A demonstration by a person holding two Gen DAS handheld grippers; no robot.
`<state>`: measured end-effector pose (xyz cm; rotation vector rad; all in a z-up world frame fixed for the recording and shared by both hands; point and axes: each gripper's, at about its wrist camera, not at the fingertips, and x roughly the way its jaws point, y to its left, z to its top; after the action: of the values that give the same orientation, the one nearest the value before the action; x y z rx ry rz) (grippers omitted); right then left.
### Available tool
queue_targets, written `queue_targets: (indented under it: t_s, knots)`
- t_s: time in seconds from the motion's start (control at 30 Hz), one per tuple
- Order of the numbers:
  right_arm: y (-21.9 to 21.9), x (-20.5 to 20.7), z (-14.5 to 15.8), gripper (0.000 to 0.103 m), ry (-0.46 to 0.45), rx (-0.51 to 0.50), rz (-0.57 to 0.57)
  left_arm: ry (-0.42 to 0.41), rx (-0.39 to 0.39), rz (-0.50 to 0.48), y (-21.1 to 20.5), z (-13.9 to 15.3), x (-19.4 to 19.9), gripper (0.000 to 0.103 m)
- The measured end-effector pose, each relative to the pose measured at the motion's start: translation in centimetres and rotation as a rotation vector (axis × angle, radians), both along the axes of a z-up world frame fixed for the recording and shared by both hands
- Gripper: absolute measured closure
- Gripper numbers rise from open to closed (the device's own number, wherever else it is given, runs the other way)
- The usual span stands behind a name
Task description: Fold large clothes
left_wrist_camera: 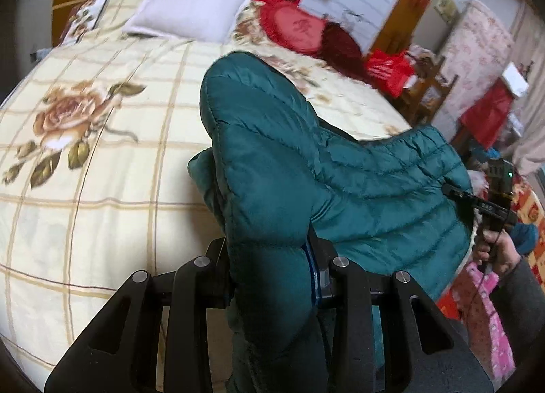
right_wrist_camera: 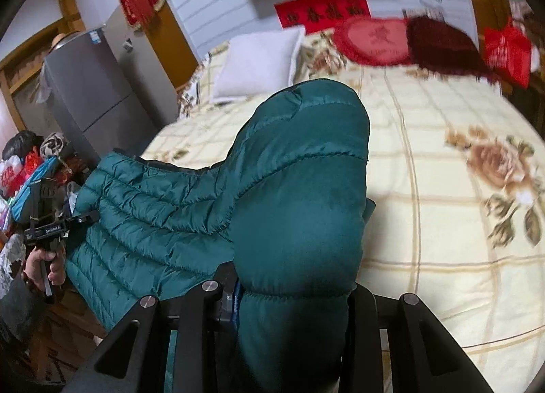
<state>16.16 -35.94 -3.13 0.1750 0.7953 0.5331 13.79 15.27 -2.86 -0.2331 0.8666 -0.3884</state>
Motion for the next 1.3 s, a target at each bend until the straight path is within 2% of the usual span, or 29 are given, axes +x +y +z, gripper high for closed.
queue_targets:
  t_s: [0.1, 0.17, 0.27, 0.37, 0.47, 0.57, 0.6, 0.63, 0.67, 0.73, 0.87, 0.97, 1.0, 1.07, 1.13, 1.3]
  knots:
    - [-0.7, 1.3, -2.0, 0.065, 0.036, 0.04, -0.019, 0.031, -0.037, 0.038, 0.8, -1.6, 0.6, 0.058]
    - [-1.3, 1.8, -2.7, 0.048, 0.067, 0.063, -0.043, 0.058, -0.041, 0.052, 1.1, -2.4, 0.8, 0.049]
    - [-2.2, 2.4, -3.5, 0.044, 0.149, 0.121, -0.071, 0.078, -0.055, 0.056, 1.7, -2.7, 0.6, 0.044]
    - [-3.4, 1.9, -2.8, 0.044, 0.168, 0.153, -0.093, 0.071, -0.063, 0.063, 2.4, -1.6, 0.3, 0.044]
    - [-4.3, 1.2, -1.0, 0.043, 0.139, 0.121, -0.124, 0.009, -0.047, 0.093, 3.3, 0.7, 0.0, 0.044]
    - [-4.8, 0.3, 2.1, 0.039, 0.048, 0.097, -0.179, -0.09, -0.048, 0.136, 3.6, 3.9, 0.2, 0.043]
    - [-4.4, -0.1, 3.5, 0.037, 0.009, 0.063, -0.221, -0.116, -0.043, 0.148, 3.1, 4.7, 0.5, 0.041]
    - [-3.8, -0.4, 4.4, 0.034, -0.02, 0.033, -0.249, -0.132, -0.025, 0.153, 2.3, 5.1, 0.9, 0.031]
    - [-2.8, -0.5, 5.2, 0.034, -0.04, -0.006, -0.274, -0.141, -0.003, 0.15, 1.3, 5.2, 1.5, 0.026]
    - [-0.1, -0.3, 5.6, 0.034, -0.051, -0.066, -0.3, -0.15, 0.058, 0.132, -1.1, 4.5, 2.9, 0.026]
    - [5.4, 1.2, 2.7, 0.034, -0.029, -0.231, -0.333, -0.085, 0.13, 0.134, -3.8, 1.1, 5.4, 0.026]
    - [6.3, 2.2, -1.0, 0.033, 0.021, -0.308, -0.354, -0.019, 0.208, 0.173, -4.5, -2.2, 6.4, 0.026]
    - [6.2, 2.6, -2.3, 0.032, 0.044, -0.306, -0.357, -0.016, 0.227, 0.182, -4.4, -3.4, 6.6, 0.026]
    - [5.6, 3.0, -3.9, 0.023, 0.057, -0.266, -0.335, -0.022, 0.2, 0.197, -4.1, -4.5, 6.4, 0.024]
    - [5.1, 3.3, -4.6, 0.019, 0.061, -0.225, -0.327, -0.025, 0.176, 0.209, -3.7, -5.0, 6.5, 0.024]
    - [5.5, 3.4, -5.2, 0.015, 0.058, -0.23, -0.317, -0.012, 0.216, 0.21, -4.5, -5.2, 6.9, 0.023]
